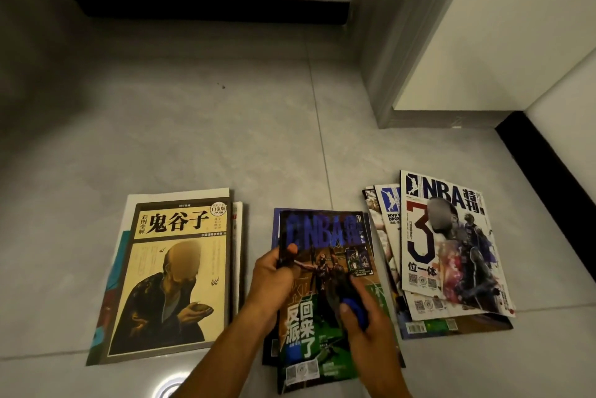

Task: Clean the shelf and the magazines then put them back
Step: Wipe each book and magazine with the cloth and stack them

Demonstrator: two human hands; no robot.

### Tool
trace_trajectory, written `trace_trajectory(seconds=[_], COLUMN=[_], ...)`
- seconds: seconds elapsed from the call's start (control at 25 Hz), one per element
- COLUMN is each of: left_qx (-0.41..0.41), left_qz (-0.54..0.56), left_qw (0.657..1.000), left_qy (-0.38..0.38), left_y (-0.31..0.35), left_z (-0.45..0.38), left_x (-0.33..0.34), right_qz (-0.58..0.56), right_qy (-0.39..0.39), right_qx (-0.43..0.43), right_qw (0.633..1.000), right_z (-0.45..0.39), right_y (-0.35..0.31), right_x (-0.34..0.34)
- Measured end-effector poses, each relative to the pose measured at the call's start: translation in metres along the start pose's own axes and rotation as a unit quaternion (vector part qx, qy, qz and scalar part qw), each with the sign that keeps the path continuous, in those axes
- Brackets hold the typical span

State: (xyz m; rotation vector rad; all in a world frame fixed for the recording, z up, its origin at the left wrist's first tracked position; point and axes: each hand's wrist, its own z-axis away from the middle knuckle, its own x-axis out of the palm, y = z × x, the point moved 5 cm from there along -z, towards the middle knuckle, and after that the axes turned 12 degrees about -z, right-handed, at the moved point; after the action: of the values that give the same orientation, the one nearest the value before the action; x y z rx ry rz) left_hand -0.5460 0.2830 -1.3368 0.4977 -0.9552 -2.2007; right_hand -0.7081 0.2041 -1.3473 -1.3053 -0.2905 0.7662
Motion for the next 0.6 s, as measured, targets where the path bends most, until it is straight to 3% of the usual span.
trace_trajectory(seconds=[0.08,0.12,0.24,0.36,0.48,0.6], left_qx=[0.015,0.026,0.110,0.188,0.198,0.179], left_qz=[0.009,-0.004,-0.073,-0.081,-0.077,-0.070], left_qw=[1.000,1.000,0.991,0.978,0.977,0.981], left_qy=[0.009,0.014,0.009,-0.025,-0.015,0.006], left_y=[0.002,0.006,0.017,0.029,0.033,0.027], left_z=[0.004,0.007,0.019,0.034,0.039,0.036], left_x=[0.002,0.003,0.008,0.010,0.004,-0.002], right_qz=[-0.051,-0.046,0.064,0.218,0.228,0.236], right_qy=[0.083,0.080,-0.011,-0.111,-0.150,-0.114], right_qx=[-0.062,-0.097,-0.220,-0.324,-0.315,-0.285], right_qw=[0.993,0.991,0.973,0.914,0.909,0.922], right_z=[-0.022,-0.032,-0.050,-0.047,-0.053,-0.071], right_y=[-0.045,-0.070,-0.137,-0.168,-0.162,-0.138], right_x=[-0.015,-0.015,0.010,0.040,0.023,-0.021])
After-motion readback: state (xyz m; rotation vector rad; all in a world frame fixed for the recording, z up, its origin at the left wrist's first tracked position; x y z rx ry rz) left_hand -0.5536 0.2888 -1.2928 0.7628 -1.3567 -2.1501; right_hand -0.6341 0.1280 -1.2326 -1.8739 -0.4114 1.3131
